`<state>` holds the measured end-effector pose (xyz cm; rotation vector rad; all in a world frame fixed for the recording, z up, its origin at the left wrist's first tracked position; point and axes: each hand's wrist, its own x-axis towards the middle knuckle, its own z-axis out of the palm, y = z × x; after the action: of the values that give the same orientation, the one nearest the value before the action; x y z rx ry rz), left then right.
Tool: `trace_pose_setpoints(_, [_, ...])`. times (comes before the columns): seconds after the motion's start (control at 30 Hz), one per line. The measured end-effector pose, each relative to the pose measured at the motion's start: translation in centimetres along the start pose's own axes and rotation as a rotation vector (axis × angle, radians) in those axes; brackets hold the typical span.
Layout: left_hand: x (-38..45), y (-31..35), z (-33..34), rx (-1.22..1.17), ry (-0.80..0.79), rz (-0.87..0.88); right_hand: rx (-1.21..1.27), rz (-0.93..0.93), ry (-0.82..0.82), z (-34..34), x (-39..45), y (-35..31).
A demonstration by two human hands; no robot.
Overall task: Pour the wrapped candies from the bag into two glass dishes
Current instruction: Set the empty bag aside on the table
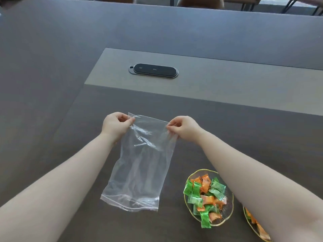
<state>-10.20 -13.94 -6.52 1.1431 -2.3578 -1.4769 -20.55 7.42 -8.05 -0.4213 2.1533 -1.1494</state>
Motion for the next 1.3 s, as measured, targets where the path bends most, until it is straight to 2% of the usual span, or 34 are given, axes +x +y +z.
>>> trace_pose_setpoints(0.2, [3.6, -2.5, 2.1, 0.233, -0.024, -0.043, -0.097, 0.030, 0.004, 2.7, 4.4, 3.2])
trace_pose_setpoints(0.3, [4.6, -3.8, 2.8, 0.297, -0.037, -0.077, -0.131, 0.020, 0.056, 3.2, 5.6, 4.5])
trace_pose_setpoints(0.47, [4.2, -4.0, 3.9, 0.481, -0.121, 0.014, -0.177, 0.005, 0.123, 2.7, 5.7, 6.0])
trace_pose_setpoints(0.67, [2.1, -1.6, 4.8, 0.498, -0.209, 0.060, -0.209, -0.005, 0.144, 0.3, 3.9, 6.2])
trace_pose_setpoints(0.97, [-4.1, 2.5, 7.5, 0.404, -0.356, 0.138, -0.166, 0.031, 0.234, -6.0, -3.8, 8.4])
trace_pose_setpoints(1.2, [-10.6, 2.1, 13.4, 0.450, -0.554, 0.113, -0.170, 0.178, 0.393, -13.2, -14.5, 16.9])
trace_pose_setpoints(1.3, [-12.5, 0.3, 15.6, 0.527, -0.568, 0.089, -0.229, 0.280, 0.425, -15.2, -18.9, 21.2])
